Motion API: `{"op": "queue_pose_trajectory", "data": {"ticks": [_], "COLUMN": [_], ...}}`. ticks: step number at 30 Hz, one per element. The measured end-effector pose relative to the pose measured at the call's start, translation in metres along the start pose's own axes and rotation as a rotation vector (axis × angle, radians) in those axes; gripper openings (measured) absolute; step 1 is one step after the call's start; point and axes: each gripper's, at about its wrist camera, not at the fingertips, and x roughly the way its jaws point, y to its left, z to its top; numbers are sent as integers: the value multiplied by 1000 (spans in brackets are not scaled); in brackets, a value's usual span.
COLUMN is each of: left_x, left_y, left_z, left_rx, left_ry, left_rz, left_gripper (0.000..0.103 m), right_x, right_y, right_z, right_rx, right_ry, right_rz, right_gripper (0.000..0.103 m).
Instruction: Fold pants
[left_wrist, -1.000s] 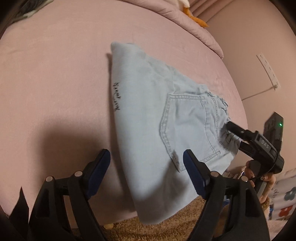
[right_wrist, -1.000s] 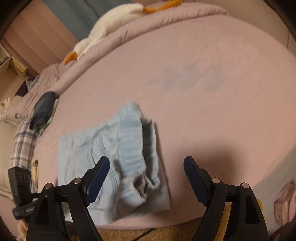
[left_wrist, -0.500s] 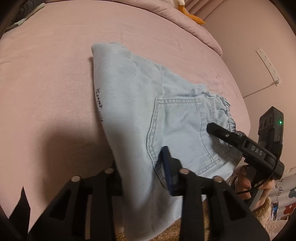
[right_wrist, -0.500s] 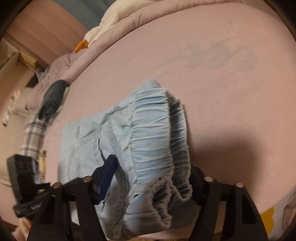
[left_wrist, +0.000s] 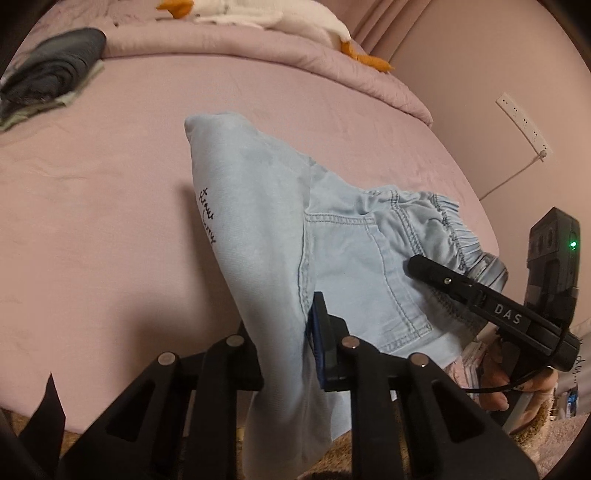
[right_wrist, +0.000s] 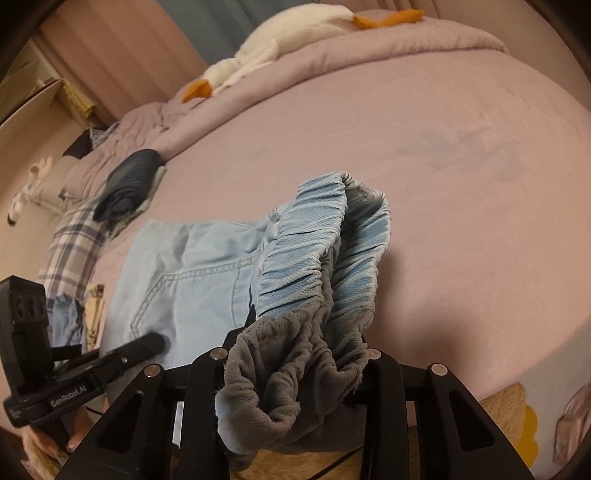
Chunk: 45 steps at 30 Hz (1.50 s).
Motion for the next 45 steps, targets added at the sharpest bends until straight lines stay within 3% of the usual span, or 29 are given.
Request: {"op": "queue_pose_trajectory", "data": {"ticks": [13,21,33,45], "left_x": [-53,-62,-27,34], "left_y": [28,35,54,87], "left_z": [8,20,65,78], "left_rx": [-25,-7,5,-91], "left_ry": [-118,-167,-183,-102], "left_rz": [71,98,129,133], "left_gripper": [19,19,19,20], "right_x": [-4,0,29,91], "right_y": [57,75,79,64], "right_z": [13,25,55,74], "right_rx": [-141,-169,-157,-135], "right_ry": [-70,-92,-93,27], "right_rz": [4,3,-26,-48], "right_gripper": [35,36,36,36]}}
